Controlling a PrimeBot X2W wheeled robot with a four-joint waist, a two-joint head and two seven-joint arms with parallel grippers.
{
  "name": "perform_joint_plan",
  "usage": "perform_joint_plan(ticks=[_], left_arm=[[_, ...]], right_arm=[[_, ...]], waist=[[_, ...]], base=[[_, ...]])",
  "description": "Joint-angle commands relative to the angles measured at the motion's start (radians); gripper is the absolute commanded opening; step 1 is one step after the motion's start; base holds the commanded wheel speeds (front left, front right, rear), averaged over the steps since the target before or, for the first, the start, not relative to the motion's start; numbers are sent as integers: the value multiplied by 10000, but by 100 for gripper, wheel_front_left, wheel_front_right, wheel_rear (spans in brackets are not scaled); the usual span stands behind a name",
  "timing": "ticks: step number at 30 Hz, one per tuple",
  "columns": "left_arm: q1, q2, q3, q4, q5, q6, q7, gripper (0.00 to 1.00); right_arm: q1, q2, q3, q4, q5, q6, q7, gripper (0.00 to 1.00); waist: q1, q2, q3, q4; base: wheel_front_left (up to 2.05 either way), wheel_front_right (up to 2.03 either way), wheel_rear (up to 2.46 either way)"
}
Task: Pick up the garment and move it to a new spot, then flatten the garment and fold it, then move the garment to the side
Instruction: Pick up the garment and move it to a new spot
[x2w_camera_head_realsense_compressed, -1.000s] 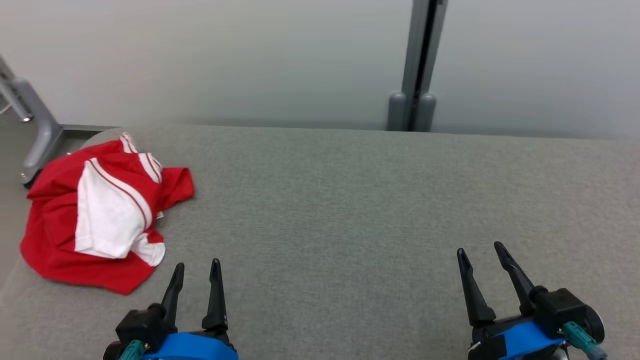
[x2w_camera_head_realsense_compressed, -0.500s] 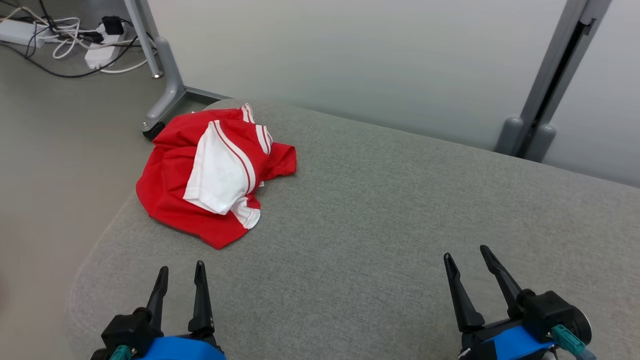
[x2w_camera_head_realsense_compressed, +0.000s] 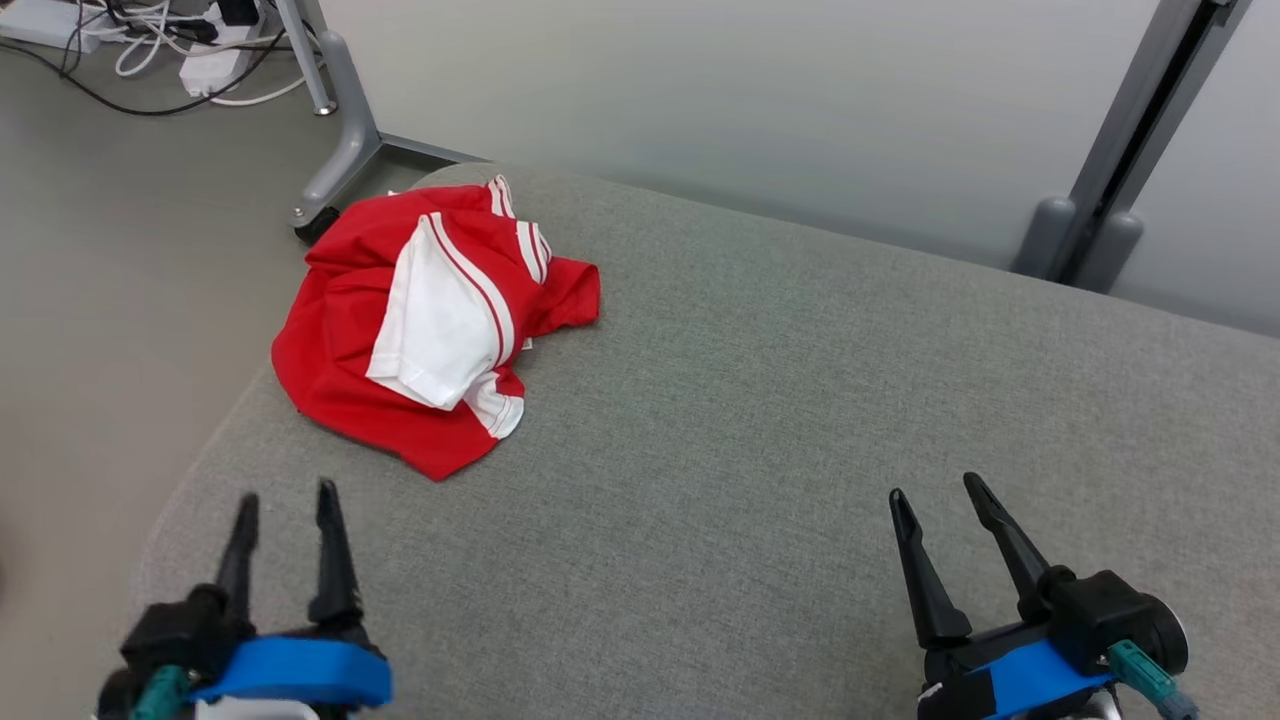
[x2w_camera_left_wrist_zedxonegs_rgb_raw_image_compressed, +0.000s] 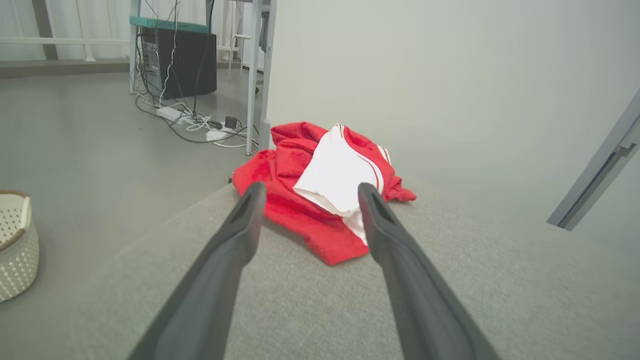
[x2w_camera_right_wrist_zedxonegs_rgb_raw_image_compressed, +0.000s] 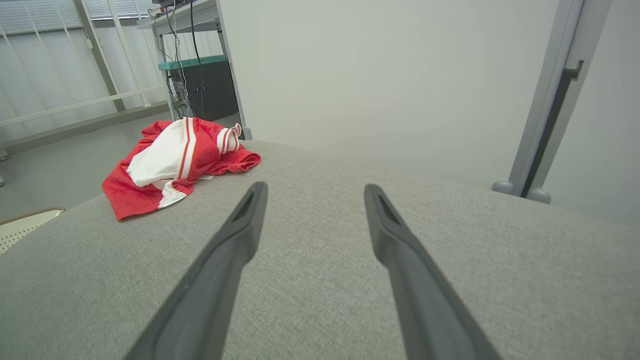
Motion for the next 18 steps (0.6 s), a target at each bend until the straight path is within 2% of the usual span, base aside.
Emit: perform_joint_plan(ticks=[1, 4, 9, 15, 18], left_arm=[[-471, 335, 200, -322, 200, 113, -29, 100], [-1182, 879, 574, -949, 216, 135, 102, 100], [-3419, 2446, 867, -1554, 342, -201, 1497, 100], [-5919, 4209, 821, -195, -127, -629, 3987, 100], [-6743, 4699, 683, 894, -748, -753, 4999, 100]], right_arm=[[-93, -45, 16, -140, -92, 1, -35, 100], [-211, -53, -21, -353, -299, 1, -35, 100], [-601, -46, -66, -709, -803, 1, -35, 100], [-1232, -49, 287, -1111, -1080, 1, -35, 100], [-1482, -47, 482, -1332, -1149, 1, -33, 100]], waist=[[0, 0, 108, -78], [0, 0, 470, -319], [0, 0, 1362, -730], [0, 0, 2420, -1637], [0, 0, 2963, -2085]], base=[[0, 0, 0], [0, 0, 0], [0, 0, 0], [0, 0, 0], [0, 0, 0]])
